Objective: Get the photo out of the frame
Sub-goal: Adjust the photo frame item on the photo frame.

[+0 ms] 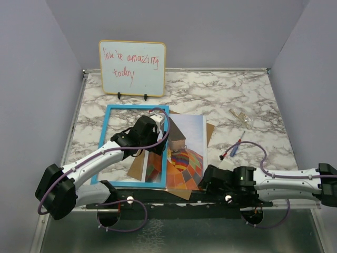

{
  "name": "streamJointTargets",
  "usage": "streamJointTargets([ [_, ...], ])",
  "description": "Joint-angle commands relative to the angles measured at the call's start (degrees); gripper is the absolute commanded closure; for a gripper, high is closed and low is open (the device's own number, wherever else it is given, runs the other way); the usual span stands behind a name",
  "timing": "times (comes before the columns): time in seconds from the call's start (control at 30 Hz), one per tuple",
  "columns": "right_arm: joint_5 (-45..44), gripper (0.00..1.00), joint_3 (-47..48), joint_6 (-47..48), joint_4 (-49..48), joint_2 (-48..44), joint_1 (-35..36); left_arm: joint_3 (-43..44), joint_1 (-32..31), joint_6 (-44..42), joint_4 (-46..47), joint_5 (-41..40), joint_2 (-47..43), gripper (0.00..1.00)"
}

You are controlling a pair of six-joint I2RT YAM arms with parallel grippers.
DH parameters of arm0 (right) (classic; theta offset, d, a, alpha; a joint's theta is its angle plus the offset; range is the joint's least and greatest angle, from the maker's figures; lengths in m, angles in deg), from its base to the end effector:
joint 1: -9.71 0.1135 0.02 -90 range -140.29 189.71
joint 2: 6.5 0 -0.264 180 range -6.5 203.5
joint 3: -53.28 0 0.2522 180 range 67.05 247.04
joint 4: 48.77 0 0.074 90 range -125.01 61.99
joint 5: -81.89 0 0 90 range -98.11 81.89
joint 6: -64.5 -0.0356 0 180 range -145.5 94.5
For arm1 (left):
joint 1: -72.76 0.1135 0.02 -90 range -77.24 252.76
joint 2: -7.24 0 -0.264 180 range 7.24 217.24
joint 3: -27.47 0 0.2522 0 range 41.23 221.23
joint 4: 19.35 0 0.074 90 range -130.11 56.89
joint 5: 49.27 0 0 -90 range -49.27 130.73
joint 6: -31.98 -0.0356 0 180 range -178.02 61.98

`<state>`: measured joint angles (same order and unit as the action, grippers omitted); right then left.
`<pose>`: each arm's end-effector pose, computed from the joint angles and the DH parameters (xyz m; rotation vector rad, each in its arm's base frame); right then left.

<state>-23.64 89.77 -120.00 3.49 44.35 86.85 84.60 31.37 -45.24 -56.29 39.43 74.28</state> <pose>0.0406 0.1350 0.1563 0.4994 2.7490 0.5486 0.1809 -0.1583 0.2332 0.5897 2.3569 -0.4129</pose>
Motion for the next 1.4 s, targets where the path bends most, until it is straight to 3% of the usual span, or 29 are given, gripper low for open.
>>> streamJointTargets([
  [0.0,1.3,0.41,0.3,0.7,-2.5,0.6,-0.1,0.2,-0.2,-0.4,0.1,1.0,0.1,0.03],
  [0.2,1.9,0.41,-0.8,2.0,-8.3,1.6,-0.1,0.3,-0.2,-0.4,0.1,0.9,0.3,0.03],
  [0.43,0.6,0.41,-0.2,0.7,-7.3,3.7,-0.1,0.3,-0.2,-0.5,0.0,1.2,0.3,0.03],
  [0.73,3.1,0.41,-0.5,5.8,-17.8,5.9,-0.1,0.4,-0.2,-0.4,-0.1,1.1,0.3,0.03],
  [1.1,2.7,0.41,12.6,9.8,-14.8,21.7,-0.1,0.5,-0.2,-0.5,-0.3,1.0,0.6,0.04],
  [1.2,3.9,0.41,13.7,13.1,-17.0,22.4,-0.1,0.5,-0.2,-0.4,-0.3,1.0,0.7,0.04],
  [1.37,2.2,0.4,12.4,10.4,-10.8,19.1,-0.1,0.5,-0.2,-0.4,-0.4,1.0,0.5,0.04],
])
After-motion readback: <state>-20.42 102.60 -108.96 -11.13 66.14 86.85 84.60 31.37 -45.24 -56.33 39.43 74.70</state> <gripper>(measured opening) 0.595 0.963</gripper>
